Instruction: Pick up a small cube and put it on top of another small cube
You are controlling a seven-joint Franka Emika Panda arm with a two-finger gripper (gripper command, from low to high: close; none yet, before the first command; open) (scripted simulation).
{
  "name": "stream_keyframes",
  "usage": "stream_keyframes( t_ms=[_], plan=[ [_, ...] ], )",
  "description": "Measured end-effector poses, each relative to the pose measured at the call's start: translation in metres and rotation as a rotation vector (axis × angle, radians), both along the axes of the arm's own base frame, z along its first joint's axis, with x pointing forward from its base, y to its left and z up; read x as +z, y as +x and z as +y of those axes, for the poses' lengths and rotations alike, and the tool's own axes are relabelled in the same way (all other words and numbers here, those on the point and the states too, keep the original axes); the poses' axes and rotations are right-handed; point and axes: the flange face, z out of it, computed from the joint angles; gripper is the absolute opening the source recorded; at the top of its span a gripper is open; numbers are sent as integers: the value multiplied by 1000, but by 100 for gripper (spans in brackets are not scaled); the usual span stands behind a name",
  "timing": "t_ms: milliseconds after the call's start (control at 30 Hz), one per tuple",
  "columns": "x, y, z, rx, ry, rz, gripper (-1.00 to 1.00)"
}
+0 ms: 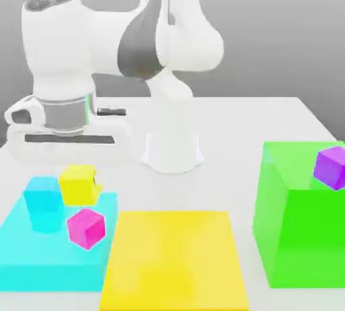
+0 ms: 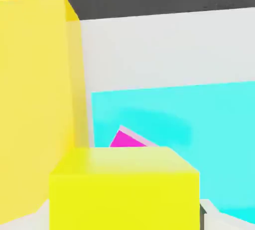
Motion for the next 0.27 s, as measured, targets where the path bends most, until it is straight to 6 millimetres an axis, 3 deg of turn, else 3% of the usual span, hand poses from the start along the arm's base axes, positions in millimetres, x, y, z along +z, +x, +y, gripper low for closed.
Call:
stream_keyframes(
  t_ms=[233, 267],
  plan=[
    [-35, -1, 0, 0, -12, 7, -100],
    [-38, -1, 1, 1, -15, 8, 100]
  ],
)
